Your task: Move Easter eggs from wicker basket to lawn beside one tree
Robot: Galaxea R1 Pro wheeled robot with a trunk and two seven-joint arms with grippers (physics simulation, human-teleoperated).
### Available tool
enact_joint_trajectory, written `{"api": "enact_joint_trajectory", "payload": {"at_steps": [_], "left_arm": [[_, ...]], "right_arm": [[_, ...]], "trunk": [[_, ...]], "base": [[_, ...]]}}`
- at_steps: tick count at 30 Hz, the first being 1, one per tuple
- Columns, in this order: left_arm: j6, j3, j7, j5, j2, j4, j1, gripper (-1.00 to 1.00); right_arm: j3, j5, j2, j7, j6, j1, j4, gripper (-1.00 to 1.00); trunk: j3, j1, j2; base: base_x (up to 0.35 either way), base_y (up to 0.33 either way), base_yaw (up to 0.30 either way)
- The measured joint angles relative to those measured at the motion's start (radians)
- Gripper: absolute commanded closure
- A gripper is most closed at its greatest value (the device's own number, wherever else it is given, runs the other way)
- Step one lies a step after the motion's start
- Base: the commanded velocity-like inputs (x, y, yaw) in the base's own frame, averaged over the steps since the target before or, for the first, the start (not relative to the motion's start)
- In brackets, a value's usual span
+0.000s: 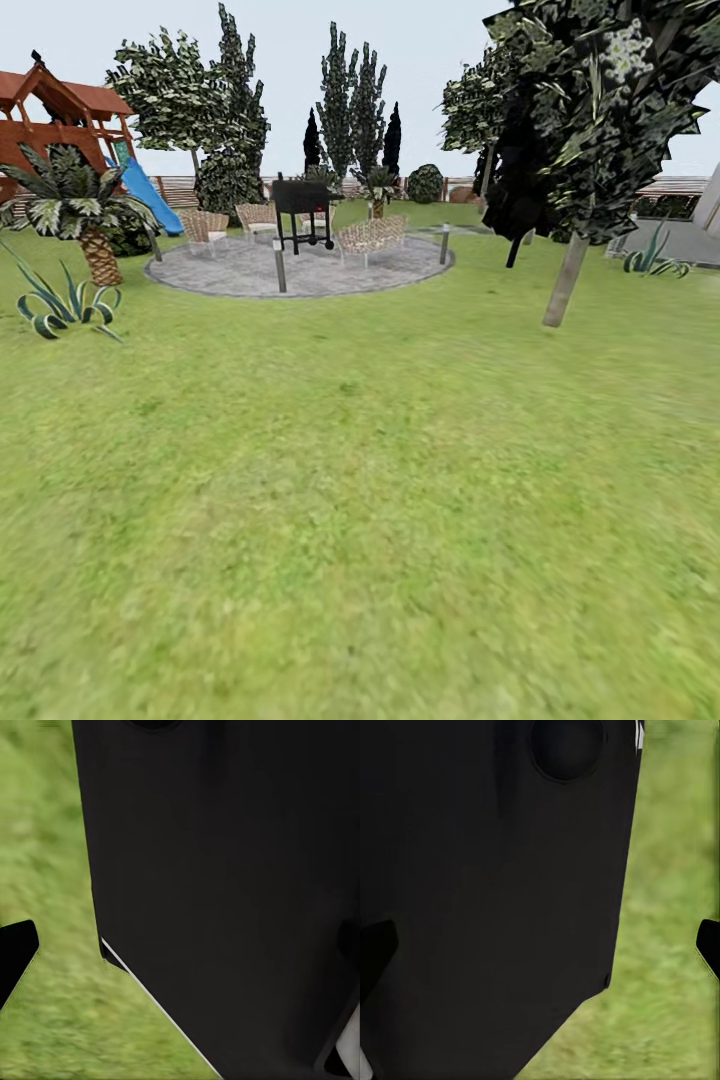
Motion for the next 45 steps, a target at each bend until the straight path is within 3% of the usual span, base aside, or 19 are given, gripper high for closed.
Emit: {"api": "enact_joint_trajectory", "payload": {"at_steps": [27, 45], "left_arm": [[0.0, 0.0, 0.0, 0.0, 0.0, 0.0, 0.0, -1.0], [0.0, 0.0, 0.0, 0.0, 0.0, 0.0, 0.0, -1.0]], "right_arm": [[0.0, 0.0, 0.001, 0.0, -0.001, 0.0, 0.0, -1.0], [0.0, 0.001, 0.002, 0.0, -0.003, 0.0, 0.0, -1.0]], "trunk": [[0.0, 0.0, 0.0], [0.0, 0.0, 0.0]], "base": [[0.334, 0.0, 0.006], [0.334, 0.0, 0.27]]}}
